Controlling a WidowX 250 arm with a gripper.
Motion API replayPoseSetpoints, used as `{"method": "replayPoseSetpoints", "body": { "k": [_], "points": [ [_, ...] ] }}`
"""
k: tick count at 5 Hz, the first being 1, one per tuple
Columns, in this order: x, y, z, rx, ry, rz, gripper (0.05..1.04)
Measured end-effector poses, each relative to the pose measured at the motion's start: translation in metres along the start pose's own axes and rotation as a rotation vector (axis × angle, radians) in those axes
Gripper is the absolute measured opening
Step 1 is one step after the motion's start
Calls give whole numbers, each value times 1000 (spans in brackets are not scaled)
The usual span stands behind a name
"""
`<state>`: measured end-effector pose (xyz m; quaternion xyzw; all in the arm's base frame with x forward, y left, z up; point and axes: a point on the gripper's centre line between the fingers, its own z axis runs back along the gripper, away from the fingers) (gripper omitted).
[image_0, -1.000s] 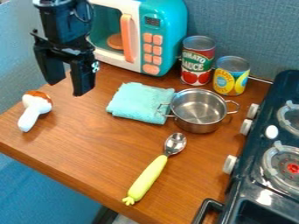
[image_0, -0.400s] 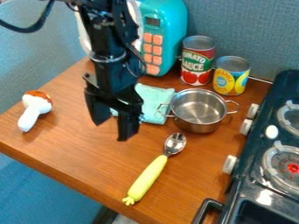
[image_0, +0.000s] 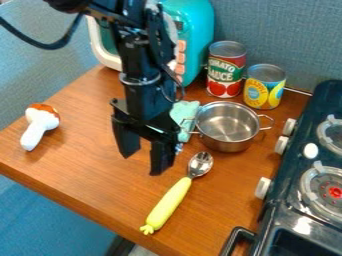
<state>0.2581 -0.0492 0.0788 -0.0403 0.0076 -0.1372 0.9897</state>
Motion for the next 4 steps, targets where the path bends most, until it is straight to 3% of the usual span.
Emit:
{"method": "replayPoseSetpoints", "body": {
  "k": [1, 4],
  "points": [
    [-3, -5, -10, -6, 41, -1, 1000],
    [-4, -20, -39, -7, 101, 19, 1000]
  ]
}}
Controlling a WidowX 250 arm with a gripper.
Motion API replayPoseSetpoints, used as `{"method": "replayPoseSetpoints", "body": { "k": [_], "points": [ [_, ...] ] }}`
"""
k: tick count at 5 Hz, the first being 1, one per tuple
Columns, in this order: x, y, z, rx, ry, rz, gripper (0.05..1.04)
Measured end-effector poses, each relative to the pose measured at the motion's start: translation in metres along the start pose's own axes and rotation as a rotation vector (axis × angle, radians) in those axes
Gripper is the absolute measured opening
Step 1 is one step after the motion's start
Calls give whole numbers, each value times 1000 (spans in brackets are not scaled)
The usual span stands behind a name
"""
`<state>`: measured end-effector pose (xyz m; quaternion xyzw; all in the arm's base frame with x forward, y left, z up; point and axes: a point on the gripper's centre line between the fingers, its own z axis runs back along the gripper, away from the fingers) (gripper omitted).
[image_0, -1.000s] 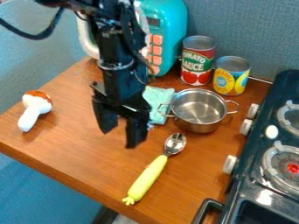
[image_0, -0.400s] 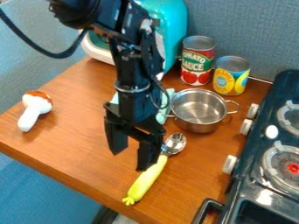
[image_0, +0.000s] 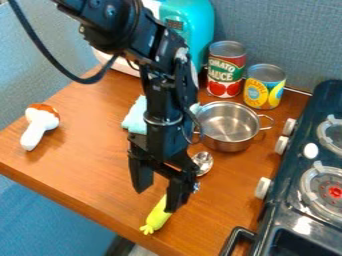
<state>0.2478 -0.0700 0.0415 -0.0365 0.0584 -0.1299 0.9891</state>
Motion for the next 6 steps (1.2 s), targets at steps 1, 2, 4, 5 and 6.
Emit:
{"method": "replayPoseSetpoints", "body": {
  "k": [1, 2, 4, 5, 6],
  "points": [
    [0, -5, -13, 5, 40, 16, 1000],
    [6, -7, -24, 19, 76, 24, 1000],
    [10, -6, -29, 54, 107, 75, 669],
    [7, -6, -25, 52, 112, 48, 462],
    [11, -4, -5, 36, 87, 24, 457]
  ]
}}
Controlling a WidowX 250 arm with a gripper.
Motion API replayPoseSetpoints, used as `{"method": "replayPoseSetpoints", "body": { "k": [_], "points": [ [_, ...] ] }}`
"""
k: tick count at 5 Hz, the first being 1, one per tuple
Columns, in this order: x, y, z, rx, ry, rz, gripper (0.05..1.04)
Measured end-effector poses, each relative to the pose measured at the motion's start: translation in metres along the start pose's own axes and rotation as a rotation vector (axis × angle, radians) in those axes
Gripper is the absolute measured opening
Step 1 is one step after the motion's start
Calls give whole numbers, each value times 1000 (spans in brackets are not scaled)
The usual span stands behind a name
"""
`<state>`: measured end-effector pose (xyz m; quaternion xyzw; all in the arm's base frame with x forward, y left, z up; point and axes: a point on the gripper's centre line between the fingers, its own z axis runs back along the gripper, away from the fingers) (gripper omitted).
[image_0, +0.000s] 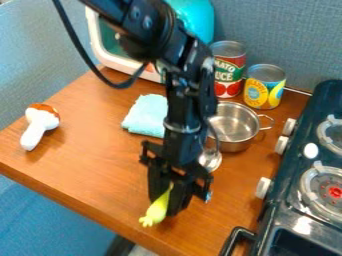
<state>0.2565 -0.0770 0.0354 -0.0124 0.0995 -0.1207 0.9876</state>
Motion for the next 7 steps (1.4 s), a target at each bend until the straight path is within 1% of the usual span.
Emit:
{"method": "replayPoseSetpoints", "body": {
  "k": [1, 2, 3, 4, 5, 6, 7],
  "points": [
    [17, 26, 35, 7, -90, 48, 457],
    [31, 63, 74, 20, -152, 164, 457],
    [29, 94, 84, 25, -155, 259, 457],
    [27, 129, 91, -12, -175, 362, 457],
    [27, 163, 92, -34, -166, 460, 457],
    [24, 186, 90, -48, -152, 551, 457],
    [22, 199, 76, -59, -101, 611, 457]
  ]
}}
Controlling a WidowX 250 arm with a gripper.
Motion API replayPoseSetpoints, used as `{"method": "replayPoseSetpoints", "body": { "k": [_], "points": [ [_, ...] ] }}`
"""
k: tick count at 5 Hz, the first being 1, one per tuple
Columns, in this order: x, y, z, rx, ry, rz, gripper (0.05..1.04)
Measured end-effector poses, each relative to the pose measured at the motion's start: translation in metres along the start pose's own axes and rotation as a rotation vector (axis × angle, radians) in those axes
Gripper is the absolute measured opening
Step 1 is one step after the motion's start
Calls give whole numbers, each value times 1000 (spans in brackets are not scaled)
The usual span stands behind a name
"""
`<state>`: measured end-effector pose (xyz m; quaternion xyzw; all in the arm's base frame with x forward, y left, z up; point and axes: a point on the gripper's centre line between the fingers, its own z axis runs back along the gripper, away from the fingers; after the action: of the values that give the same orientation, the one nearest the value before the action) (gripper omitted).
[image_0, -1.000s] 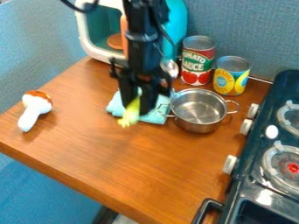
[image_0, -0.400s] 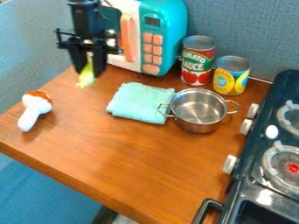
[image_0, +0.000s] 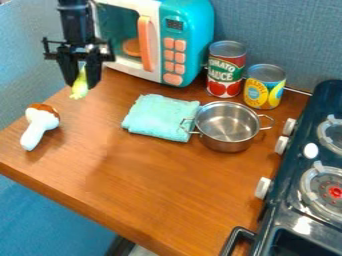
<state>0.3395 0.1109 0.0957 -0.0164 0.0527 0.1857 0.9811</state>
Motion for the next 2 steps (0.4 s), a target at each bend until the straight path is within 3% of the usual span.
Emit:
{"method": "replayPoseSetpoints", "body": {
  "k": [1, 2],
  "points": [
    [0, 2, -8, 9, 35, 11, 457],
    [0, 3, -28, 6, 98, 21, 457]
  ]
}}
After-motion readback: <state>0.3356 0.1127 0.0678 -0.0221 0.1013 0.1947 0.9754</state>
